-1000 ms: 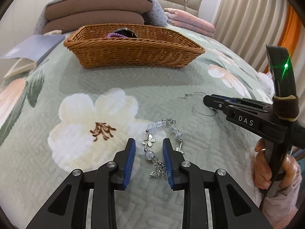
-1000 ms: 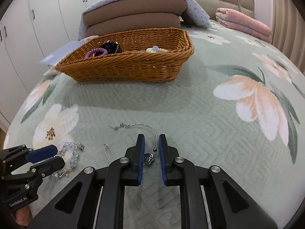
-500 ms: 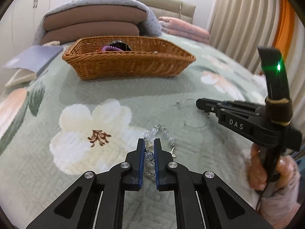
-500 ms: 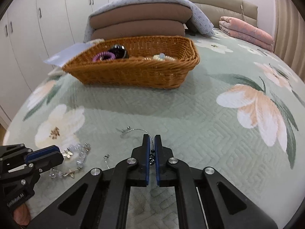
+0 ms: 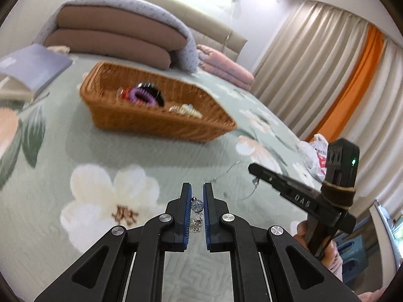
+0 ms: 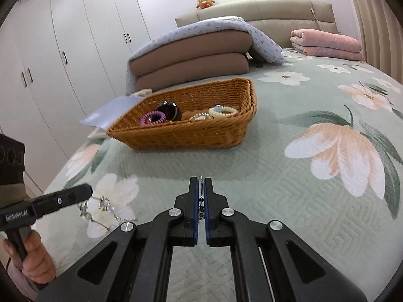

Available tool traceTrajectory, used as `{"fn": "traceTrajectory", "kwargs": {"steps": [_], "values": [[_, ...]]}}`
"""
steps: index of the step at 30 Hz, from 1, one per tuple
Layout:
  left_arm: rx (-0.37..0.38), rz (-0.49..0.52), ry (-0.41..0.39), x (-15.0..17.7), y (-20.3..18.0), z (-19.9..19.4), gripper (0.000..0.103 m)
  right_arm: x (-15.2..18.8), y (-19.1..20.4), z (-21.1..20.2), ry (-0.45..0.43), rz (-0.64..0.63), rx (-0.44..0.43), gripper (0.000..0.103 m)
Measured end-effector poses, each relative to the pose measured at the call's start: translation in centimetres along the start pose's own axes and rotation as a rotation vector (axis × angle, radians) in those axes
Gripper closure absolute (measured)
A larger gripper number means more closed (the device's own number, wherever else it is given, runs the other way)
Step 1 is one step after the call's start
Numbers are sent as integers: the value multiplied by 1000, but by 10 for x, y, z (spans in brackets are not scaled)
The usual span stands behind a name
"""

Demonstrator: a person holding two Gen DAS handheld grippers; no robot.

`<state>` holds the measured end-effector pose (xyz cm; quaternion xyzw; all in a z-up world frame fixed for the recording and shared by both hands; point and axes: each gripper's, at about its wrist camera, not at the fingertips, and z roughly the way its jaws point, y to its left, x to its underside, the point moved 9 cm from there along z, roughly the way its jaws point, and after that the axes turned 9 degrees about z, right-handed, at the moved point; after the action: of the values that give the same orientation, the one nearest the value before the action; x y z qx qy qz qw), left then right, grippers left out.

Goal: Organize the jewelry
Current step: 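Carry both earrings into the wicker basket and open both tools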

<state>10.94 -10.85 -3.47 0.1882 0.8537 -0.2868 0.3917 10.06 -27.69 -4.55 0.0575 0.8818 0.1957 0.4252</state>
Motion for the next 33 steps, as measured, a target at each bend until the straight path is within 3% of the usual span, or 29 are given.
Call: {"fn": "traceTrajectory", "kwargs": {"steps": [10, 18, 22, 25, 28, 33], "values": [[18, 76, -80, -56, -11, -11, 94, -23, 12, -24, -58, 21, -60, 98], [40, 130, -177, -125, -20, -14, 94, -96, 44, -42, -161, -42, -75, 98], [43, 136, -223, -161, -15, 1, 94, -133, 53, -16, -196, -80, -40, 98], [0, 130, -233, -176, 2, 33, 94, -147, 48, 23, -200, -92, 14, 98], [-65, 125, -208, -175, 26, 70, 94, -143, 33, 64, -173, -80, 58, 98], [-119, 71, -120, -153, 66, 110, 94, -130, 13, 93, -110, -63, 76, 98]]}}
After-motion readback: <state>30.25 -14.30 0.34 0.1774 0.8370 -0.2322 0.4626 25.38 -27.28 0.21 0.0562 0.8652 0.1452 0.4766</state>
